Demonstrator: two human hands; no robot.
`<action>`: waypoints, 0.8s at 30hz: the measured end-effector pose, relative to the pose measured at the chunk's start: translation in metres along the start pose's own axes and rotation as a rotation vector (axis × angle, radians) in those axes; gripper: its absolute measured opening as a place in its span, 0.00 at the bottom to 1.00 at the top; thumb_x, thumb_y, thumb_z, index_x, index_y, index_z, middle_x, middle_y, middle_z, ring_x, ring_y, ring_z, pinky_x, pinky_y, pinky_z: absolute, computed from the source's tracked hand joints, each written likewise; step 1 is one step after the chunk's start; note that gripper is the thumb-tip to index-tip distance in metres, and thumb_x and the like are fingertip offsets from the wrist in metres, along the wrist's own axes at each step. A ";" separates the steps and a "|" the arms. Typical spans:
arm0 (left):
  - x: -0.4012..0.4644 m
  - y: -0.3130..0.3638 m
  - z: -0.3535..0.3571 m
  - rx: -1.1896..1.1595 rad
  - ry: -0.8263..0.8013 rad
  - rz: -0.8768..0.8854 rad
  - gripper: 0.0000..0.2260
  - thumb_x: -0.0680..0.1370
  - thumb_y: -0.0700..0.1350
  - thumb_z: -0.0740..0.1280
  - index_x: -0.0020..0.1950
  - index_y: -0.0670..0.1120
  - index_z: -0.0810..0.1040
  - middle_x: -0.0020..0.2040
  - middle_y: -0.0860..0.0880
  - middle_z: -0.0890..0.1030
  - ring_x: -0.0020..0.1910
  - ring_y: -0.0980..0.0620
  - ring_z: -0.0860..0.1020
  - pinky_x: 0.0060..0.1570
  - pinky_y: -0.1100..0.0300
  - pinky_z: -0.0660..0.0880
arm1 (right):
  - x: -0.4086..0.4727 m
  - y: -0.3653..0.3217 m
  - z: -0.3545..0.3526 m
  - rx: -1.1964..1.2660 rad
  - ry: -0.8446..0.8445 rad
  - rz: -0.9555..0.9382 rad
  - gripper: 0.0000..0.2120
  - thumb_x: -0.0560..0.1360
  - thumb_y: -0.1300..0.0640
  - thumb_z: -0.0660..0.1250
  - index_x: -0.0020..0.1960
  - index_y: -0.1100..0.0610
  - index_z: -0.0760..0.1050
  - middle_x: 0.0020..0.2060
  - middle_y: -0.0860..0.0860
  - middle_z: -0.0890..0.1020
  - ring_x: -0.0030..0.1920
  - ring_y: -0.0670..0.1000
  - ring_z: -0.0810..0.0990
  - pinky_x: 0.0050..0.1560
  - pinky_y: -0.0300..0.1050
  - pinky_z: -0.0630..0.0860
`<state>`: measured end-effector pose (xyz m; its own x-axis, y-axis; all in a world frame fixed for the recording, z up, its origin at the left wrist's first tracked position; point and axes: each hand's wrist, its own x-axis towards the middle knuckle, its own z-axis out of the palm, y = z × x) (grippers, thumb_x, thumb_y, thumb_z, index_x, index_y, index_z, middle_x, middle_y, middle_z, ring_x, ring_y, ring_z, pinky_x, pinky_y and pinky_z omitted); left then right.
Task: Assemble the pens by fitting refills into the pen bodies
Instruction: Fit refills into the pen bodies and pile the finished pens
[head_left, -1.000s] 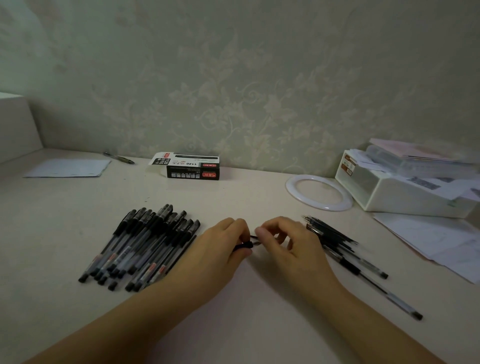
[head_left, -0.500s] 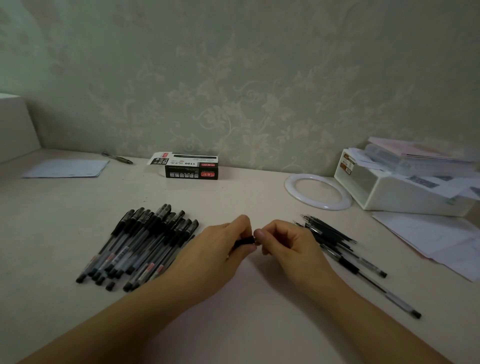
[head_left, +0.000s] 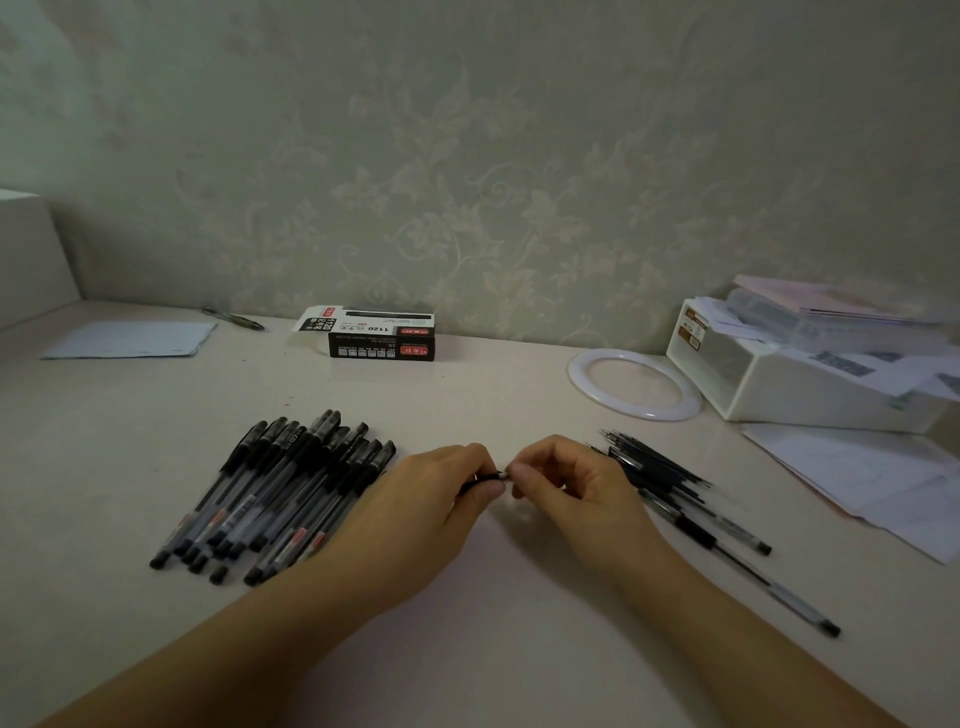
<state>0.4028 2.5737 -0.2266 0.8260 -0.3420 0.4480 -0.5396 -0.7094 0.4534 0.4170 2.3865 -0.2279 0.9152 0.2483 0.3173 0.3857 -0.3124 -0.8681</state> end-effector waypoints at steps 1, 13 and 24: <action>0.000 -0.001 0.000 0.003 -0.003 -0.002 0.07 0.80 0.56 0.58 0.46 0.57 0.73 0.39 0.59 0.76 0.38 0.59 0.74 0.36 0.60 0.72 | 0.000 0.001 -0.001 0.006 -0.010 0.000 0.04 0.76 0.57 0.70 0.45 0.49 0.80 0.40 0.44 0.84 0.39 0.45 0.80 0.43 0.36 0.75; 0.000 -0.001 0.001 0.012 -0.004 -0.004 0.07 0.80 0.56 0.58 0.48 0.56 0.73 0.38 0.61 0.74 0.39 0.60 0.74 0.36 0.61 0.72 | 0.001 0.000 0.000 0.012 -0.017 0.004 0.03 0.76 0.58 0.70 0.45 0.51 0.80 0.38 0.46 0.84 0.37 0.43 0.79 0.40 0.34 0.74; 0.000 0.000 0.001 0.002 0.013 0.004 0.05 0.81 0.54 0.58 0.50 0.56 0.72 0.34 0.59 0.72 0.36 0.59 0.73 0.34 0.60 0.70 | 0.002 0.002 0.000 0.048 0.016 0.055 0.04 0.77 0.54 0.69 0.43 0.49 0.80 0.37 0.49 0.84 0.41 0.50 0.82 0.47 0.47 0.77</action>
<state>0.4028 2.5731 -0.2272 0.8214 -0.3370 0.4601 -0.5429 -0.7093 0.4496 0.4196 2.3864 -0.2288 0.9366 0.2173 0.2748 0.3296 -0.2809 -0.9014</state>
